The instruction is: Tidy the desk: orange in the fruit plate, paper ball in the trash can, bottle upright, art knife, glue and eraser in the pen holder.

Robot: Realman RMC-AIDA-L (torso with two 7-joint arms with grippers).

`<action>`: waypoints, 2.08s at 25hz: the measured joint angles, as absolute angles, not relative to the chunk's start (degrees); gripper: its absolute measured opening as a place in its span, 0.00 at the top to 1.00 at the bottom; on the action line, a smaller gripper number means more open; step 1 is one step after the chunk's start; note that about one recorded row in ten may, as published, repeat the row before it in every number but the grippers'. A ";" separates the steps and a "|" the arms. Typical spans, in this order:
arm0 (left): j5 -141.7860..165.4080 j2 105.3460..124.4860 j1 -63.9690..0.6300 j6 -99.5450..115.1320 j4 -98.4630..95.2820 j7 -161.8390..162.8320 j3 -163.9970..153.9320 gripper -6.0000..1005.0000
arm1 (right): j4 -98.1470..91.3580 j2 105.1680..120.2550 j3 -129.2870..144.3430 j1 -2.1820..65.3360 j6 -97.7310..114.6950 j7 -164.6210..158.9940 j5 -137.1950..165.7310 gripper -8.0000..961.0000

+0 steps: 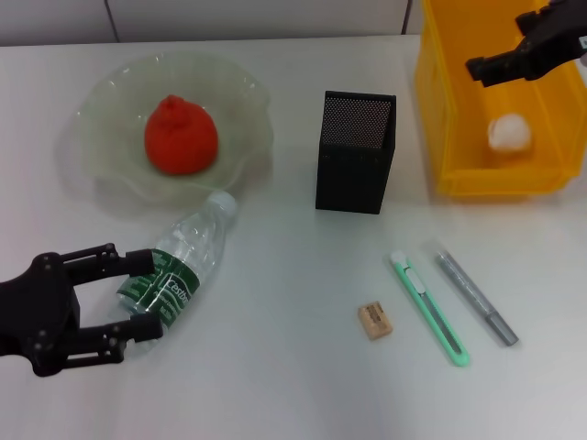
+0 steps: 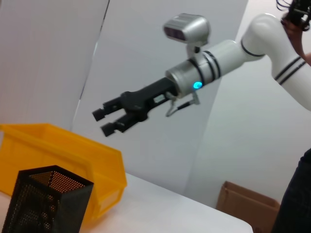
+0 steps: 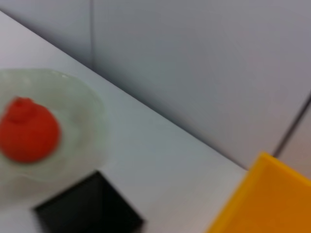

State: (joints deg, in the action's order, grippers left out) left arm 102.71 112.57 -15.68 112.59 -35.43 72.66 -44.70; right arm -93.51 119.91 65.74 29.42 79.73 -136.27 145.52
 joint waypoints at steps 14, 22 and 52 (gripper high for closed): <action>102.88 112.05 -16.65 112.01 -35.74 83.50 -37.76 0.26 | -78.34 118.05 49.36 25.04 109.39 -113.91 110.59 0.12; 107.70 113.97 -18.16 102.21 -50.13 109.33 -36.74 0.26 | -48.04 114.90 48.23 25.82 114.98 -85.97 114.48 0.12; 129.81 118.63 -27.39 100.05 -81.70 149.92 -56.78 0.26 | -39.35 115.15 48.40 27.01 107.95 -81.94 120.76 0.12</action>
